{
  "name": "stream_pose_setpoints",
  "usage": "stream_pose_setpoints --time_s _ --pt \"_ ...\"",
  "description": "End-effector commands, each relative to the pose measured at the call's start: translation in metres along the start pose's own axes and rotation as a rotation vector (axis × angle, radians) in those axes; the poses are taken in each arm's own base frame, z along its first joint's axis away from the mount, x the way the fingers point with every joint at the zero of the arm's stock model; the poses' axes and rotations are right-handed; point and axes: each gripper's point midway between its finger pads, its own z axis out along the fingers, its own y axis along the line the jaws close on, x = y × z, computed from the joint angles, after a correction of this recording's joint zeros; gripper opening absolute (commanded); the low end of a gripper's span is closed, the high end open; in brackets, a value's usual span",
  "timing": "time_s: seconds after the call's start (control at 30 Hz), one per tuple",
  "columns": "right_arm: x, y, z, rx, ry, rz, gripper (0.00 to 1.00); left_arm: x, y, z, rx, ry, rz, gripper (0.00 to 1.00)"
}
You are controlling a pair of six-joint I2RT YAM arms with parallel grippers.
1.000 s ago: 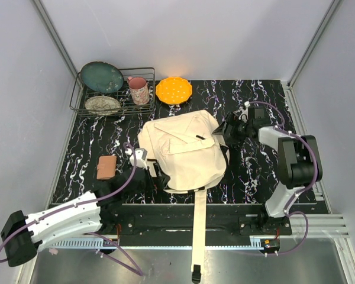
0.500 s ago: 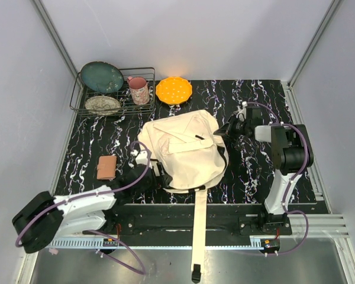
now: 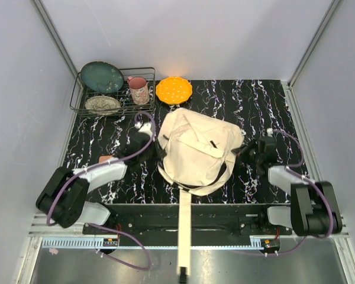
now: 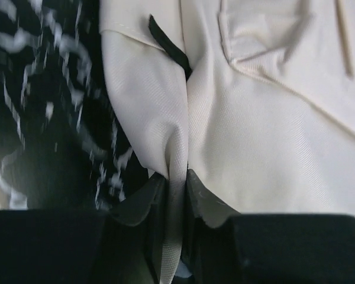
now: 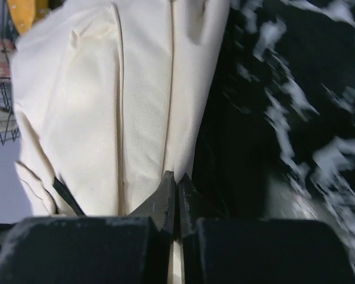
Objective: Pack the student bag
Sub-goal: Zip the student bag at the center of the board.
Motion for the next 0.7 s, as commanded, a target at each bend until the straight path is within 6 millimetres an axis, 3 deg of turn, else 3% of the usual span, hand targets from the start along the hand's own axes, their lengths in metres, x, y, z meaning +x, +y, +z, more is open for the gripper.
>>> stream_pose_setpoints --time_s 0.0,0.03,0.1,0.17,0.2,0.27,0.33,0.37,0.4,0.47,0.5,0.57,0.63,0.67 --pt "0.005 -0.023 -0.021 0.068 -0.113 0.141 0.0 -0.104 -0.072 0.003 0.215 -0.175 0.144 0.22" --pt "0.006 -0.02 -0.024 0.056 -0.115 0.142 0.0 -0.097 -0.065 0.016 0.189 -0.117 0.158 0.32" --pt "0.016 -0.019 -0.026 0.043 -0.059 0.128 0.22 -0.108 -0.079 0.019 0.233 -0.101 0.17 0.6" --pt "0.025 -0.018 -0.026 0.041 -0.004 0.102 0.42 -0.106 -0.08 0.02 0.244 -0.087 0.163 0.79" --pt "0.03 -0.017 -0.027 0.032 0.026 0.101 0.63 -0.099 -0.077 0.019 0.243 -0.081 0.155 0.85" --pt "0.037 -0.022 -0.032 0.053 0.051 0.092 0.74 -0.101 -0.073 0.007 0.227 -0.112 0.144 0.93" --pt "0.035 -0.013 -0.043 0.036 0.05 0.062 0.76 -0.095 -0.068 -0.013 0.212 -0.125 0.139 0.98" --pt "0.043 -0.023 -0.051 0.087 0.079 0.058 0.76 -0.093 -0.066 -0.02 0.212 -0.132 0.131 0.98" --pt "0.041 -0.02 -0.056 0.084 0.062 0.048 0.75 -0.082 -0.062 -0.026 0.212 -0.124 0.127 0.99" --pt "0.036 -0.008 -0.074 0.045 0.027 0.015 0.7 -0.084 -0.063 -0.045 0.197 -0.167 0.129 0.99" --pt "0.035 -0.003 -0.08 0.03 0.025 0.005 0.69 -0.073 -0.061 -0.05 0.181 -0.144 0.137 0.99" --pt "0.035 0.012 -0.093 -0.025 0.028 -0.043 0.64 -0.081 -0.07 -0.066 0.19 -0.196 0.156 0.99" --pt "0.037 0.013 -0.096 -0.011 0.062 -0.064 0.6 -0.069 -0.088 -0.074 0.218 -0.173 0.194 0.99" --pt "0.038 0.017 -0.098 -0.017 0.091 -0.092 0.53 -0.068 -0.097 -0.075 0.223 -0.174 0.209 0.99"
